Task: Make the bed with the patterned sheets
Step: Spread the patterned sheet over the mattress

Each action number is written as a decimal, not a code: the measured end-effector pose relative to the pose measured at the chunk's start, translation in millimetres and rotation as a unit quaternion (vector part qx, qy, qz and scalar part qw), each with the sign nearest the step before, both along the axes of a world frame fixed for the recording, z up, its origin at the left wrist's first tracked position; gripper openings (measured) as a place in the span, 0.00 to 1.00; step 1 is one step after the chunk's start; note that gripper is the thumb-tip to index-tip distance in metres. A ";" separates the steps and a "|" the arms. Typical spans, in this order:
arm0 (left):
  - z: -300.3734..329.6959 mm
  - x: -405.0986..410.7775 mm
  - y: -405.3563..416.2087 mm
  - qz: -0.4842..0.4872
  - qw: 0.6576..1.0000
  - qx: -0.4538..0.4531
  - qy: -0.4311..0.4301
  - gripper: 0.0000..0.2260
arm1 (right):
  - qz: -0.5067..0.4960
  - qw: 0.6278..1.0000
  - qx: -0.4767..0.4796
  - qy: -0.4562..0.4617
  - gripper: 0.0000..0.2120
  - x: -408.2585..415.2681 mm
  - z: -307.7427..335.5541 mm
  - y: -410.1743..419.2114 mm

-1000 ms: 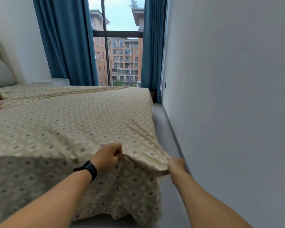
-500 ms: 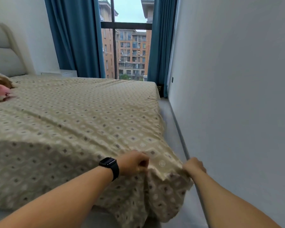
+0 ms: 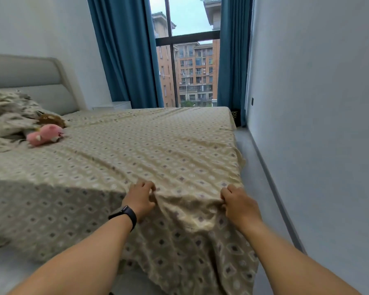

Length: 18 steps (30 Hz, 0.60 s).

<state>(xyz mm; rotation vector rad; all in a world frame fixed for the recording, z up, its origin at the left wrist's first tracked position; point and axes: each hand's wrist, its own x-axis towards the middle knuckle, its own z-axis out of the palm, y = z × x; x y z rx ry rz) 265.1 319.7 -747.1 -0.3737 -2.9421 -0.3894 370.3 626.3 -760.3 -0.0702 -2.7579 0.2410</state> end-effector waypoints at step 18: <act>41.8 13.2 30.2 -0.099 0.983 0.110 0.107 0.06 | -0.114 0.971 -0.051 0.202 0.11 15.3 28.4 43.1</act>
